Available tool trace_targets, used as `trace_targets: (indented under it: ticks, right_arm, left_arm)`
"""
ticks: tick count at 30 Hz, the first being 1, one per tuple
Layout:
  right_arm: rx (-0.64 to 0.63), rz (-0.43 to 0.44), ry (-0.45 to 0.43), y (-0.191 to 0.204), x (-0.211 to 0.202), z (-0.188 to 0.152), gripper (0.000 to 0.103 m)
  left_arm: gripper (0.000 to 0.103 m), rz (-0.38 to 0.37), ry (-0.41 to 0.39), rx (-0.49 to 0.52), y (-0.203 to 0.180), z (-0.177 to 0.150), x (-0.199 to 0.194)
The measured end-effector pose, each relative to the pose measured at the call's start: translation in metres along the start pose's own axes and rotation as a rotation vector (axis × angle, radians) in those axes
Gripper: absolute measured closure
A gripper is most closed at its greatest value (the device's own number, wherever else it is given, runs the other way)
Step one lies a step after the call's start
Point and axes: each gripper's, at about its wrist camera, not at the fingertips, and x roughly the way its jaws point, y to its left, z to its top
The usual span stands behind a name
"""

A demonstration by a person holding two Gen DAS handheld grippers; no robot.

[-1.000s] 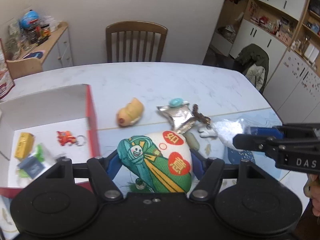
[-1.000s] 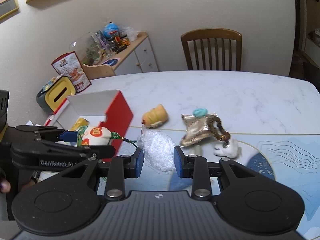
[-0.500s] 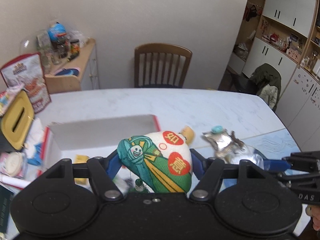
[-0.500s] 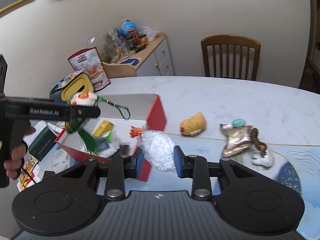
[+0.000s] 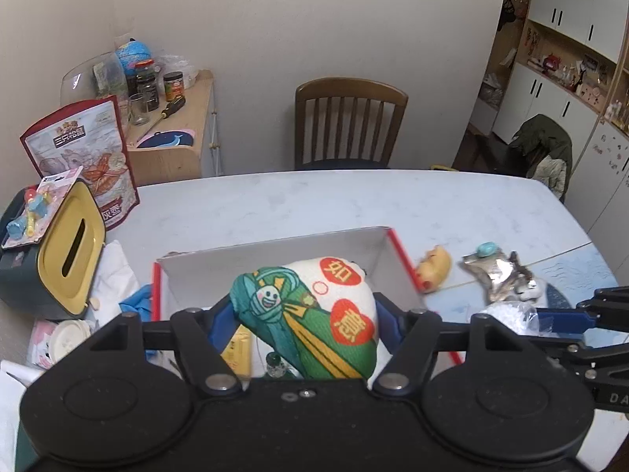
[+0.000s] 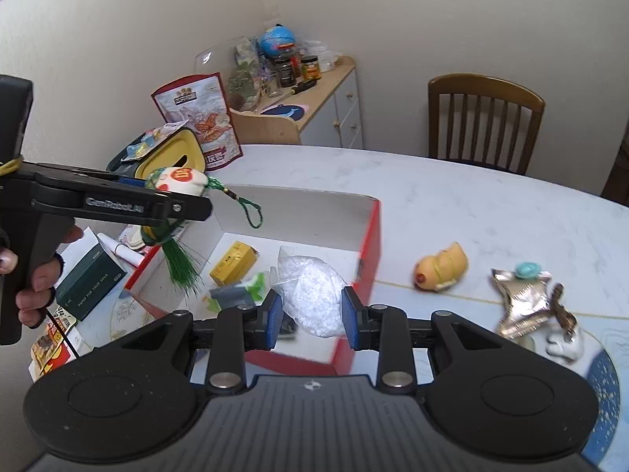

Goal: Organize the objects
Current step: 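Carry the pouch and white bag over the open cardboard box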

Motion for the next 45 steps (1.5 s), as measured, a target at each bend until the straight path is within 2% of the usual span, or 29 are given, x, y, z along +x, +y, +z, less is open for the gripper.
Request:
trace_targets:
  ticks: [9,24,34,45]
  right_arm:
    - [-0.126,-0.043,0.036,0.039,0.049,0.017,0.072]
    - [-0.188,-0.165,0.184,0.04,0.161,0.021,0.072]
    - [-0.201,-0.166,0.243,0.046,0.196,0.014,0.072]
    - [-0.181,-0.174,0.284,0.044,0.21,0.007,0.072]
  left_arm:
    - [0.034,0.021,0.029,0.021,0.027,0.012,0.038]
    - [0.034,-0.005,0.17,0.043,0.041,-0.001,0.13]
    - [0.034,-0.027,0.256,0.049,0.045,-0.007,0.173]
    - [0.033,-0.016,0.343,0.099,0.035,-0.011,0.192]
